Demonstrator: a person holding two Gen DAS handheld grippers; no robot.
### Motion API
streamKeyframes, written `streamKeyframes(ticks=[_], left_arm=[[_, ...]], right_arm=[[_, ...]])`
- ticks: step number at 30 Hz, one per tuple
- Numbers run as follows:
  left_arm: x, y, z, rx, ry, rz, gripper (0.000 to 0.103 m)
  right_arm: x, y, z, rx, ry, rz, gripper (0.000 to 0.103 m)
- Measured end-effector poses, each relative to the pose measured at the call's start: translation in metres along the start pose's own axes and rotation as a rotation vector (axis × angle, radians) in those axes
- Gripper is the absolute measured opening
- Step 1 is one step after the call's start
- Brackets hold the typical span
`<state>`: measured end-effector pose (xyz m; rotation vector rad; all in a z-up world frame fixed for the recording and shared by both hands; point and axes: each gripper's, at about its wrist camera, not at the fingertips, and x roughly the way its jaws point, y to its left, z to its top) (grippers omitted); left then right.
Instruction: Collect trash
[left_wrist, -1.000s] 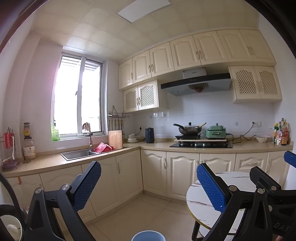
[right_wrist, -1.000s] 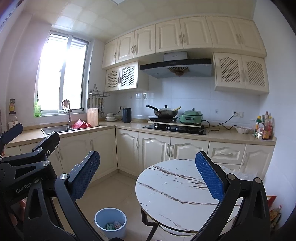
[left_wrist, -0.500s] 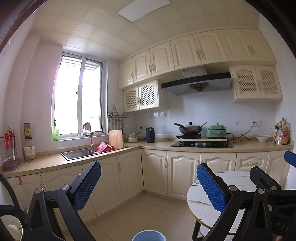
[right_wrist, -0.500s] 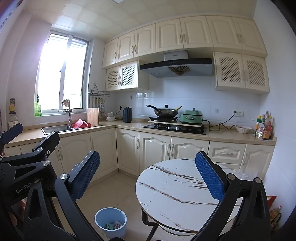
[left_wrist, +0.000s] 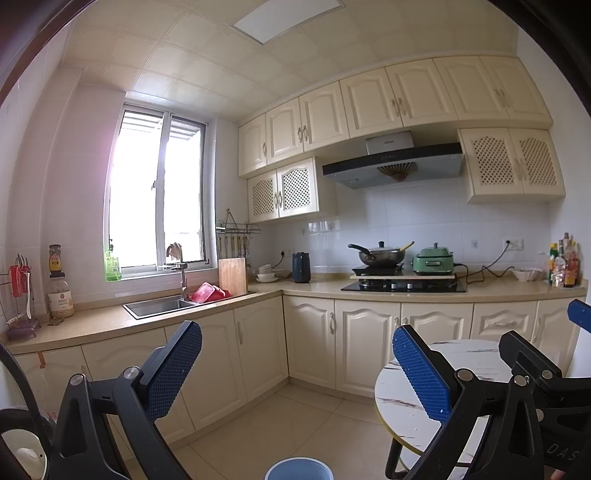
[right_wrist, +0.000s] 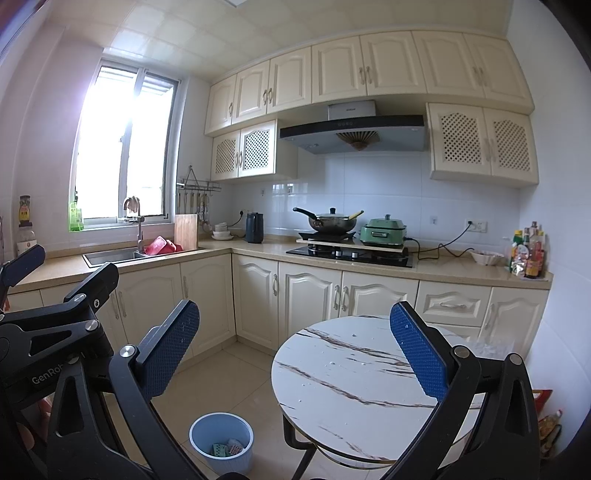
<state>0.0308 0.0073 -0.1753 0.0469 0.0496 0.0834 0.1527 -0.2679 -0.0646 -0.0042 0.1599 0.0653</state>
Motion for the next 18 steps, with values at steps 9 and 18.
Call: streamKeyframes(ticks=[9, 18], left_arm=[[0.005, 0.007, 0.000, 0.001, 0.001, -0.003, 0.102], [0.007, 0.012, 0.000, 0.001, 0.002, -0.004, 0.102]], right_arm=[[0.000, -0.001, -0.001, -0.001, 0.002, 0.000, 0.103], [0.000, -0.002, -0.001, -0.001, 0.003, 0.002, 0.103]])
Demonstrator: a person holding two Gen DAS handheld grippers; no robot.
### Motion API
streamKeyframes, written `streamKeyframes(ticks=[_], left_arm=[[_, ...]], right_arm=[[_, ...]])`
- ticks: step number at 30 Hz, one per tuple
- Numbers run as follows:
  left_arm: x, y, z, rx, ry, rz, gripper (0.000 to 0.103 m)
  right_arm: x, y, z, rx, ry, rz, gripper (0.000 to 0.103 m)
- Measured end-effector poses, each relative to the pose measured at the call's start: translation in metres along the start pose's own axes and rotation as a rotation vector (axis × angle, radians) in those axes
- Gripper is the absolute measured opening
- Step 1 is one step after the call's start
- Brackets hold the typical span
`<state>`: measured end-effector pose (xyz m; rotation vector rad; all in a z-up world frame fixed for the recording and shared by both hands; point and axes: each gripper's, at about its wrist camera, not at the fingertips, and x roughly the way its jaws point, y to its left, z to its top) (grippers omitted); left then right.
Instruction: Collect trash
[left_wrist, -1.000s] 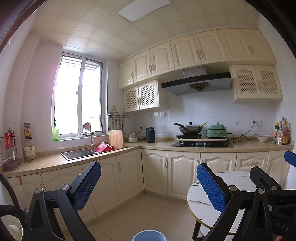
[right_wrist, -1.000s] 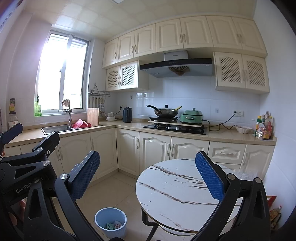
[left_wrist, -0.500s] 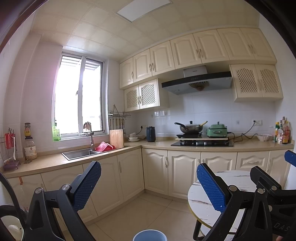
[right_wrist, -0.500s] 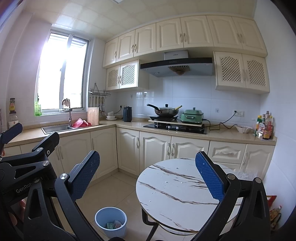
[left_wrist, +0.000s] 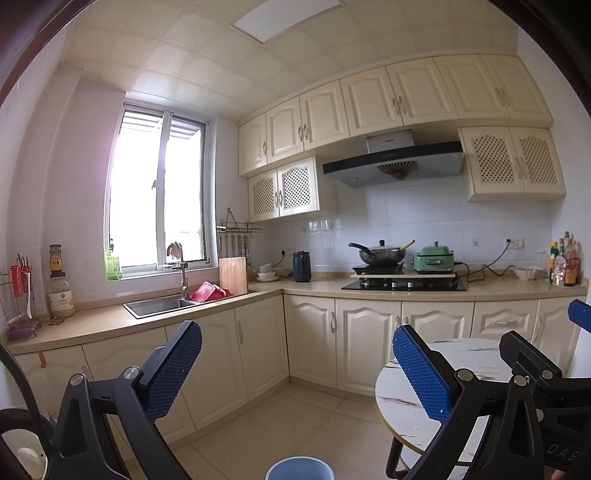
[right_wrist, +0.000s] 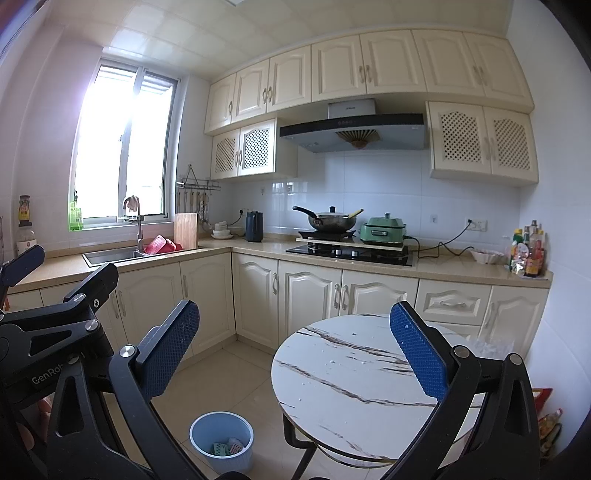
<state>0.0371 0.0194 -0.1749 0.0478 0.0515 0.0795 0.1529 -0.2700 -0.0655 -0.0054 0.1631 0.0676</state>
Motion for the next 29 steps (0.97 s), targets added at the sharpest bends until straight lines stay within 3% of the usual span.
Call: streamKeyframes(ticks=[29], left_arm=[[0.015, 0.025, -0.003, 0.003, 0.008, -0.015, 0.102]], right_arm=[[0.001, 0.000, -0.004, 0.007, 0.006, -0.006, 0.103]])
